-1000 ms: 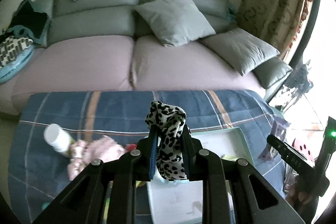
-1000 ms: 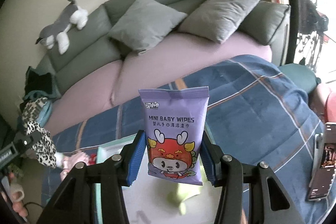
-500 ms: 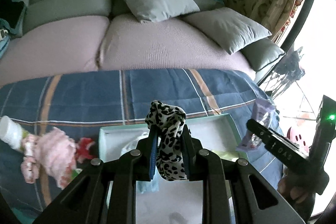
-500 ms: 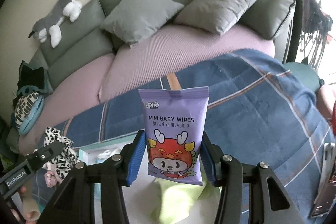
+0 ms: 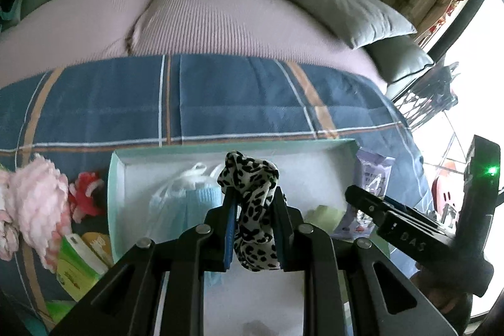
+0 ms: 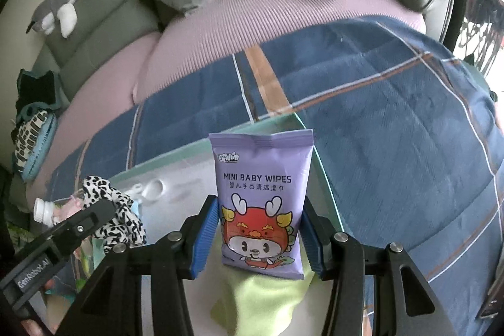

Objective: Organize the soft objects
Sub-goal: 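Lower the scrunchie into the tray with the left tool while the right tool lowers the wipes packet there, then open both tools to release the scrunchie and wipes packet in the tray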

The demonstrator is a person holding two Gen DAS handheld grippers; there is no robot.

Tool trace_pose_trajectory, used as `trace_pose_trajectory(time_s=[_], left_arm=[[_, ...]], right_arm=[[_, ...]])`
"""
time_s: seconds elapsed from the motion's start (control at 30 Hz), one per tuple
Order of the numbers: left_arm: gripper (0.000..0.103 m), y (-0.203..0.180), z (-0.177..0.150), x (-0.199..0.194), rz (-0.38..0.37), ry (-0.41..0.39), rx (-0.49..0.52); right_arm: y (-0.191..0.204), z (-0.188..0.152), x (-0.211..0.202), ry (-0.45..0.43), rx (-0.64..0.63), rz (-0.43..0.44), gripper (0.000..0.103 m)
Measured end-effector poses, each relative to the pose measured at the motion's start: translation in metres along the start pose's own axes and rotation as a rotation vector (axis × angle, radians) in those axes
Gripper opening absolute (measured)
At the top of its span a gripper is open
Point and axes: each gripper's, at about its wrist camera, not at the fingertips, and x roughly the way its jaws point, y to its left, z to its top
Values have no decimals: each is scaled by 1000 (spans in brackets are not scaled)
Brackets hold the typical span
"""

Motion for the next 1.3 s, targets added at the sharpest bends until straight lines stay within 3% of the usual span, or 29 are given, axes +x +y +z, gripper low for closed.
trace_pose_trajectory(time_s=[0.53,0.63,0.97,1.17,1.3], left_arm=[[22,4,-5,23,37,77,-11],[27,3,-4,20,37,76,-9],[62,-6,5,-13,33,15,5],[64,-9,11,-38,59,-37,19],[73,-7,13,-46,86,-55,23]], right_arm=[[-1,-3,20,84,2,-65,53],[1,-1,17,70,-4,-75,54],[9,4,-20,-6,-25,-95,61],[21,7,-44,-66,-58,-91,61],[28,7,-52,-81,-77,-101,63]])
